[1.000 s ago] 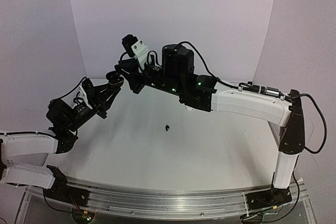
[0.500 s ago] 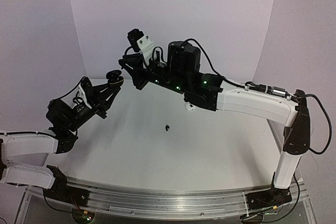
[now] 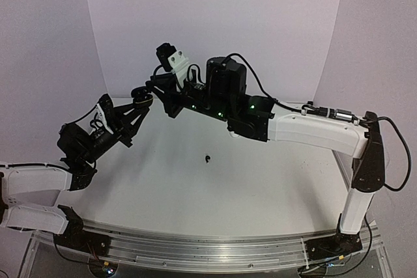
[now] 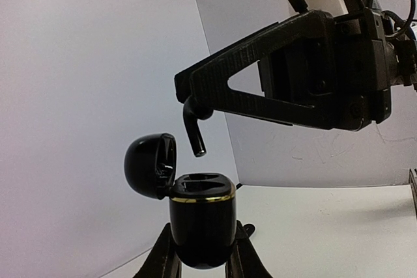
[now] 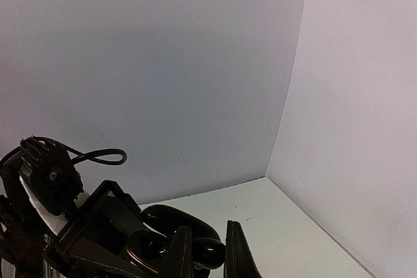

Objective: Insert the wireless bluetooth earbuds into the charging case
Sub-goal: Insert the right earbud into the right side groove of the charging case.

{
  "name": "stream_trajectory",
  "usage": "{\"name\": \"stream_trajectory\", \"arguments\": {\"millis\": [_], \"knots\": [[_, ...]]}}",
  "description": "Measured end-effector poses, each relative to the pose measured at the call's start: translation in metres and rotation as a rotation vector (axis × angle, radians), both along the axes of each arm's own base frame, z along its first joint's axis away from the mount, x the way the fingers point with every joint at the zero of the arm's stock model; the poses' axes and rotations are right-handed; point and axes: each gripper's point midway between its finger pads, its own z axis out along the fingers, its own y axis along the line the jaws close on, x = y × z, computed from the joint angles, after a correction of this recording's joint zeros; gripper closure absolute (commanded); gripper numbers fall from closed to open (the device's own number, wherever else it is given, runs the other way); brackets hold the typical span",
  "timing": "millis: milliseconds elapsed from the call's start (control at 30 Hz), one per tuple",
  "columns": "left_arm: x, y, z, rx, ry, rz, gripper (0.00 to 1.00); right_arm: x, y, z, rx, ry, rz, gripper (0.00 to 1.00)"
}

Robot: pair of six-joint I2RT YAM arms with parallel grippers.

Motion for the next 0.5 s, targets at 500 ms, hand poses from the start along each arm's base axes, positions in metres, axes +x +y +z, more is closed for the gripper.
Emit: {"name": "stream_trajectory", "arguments": {"millis": [500], "knots": [[-0.0001, 0.0000, 0.0001, 0.002, -0.003, 0.001, 1.00, -0.0003, 0.0003, 0.0005, 0.007, -0.005, 0.001, 1.00]]}}
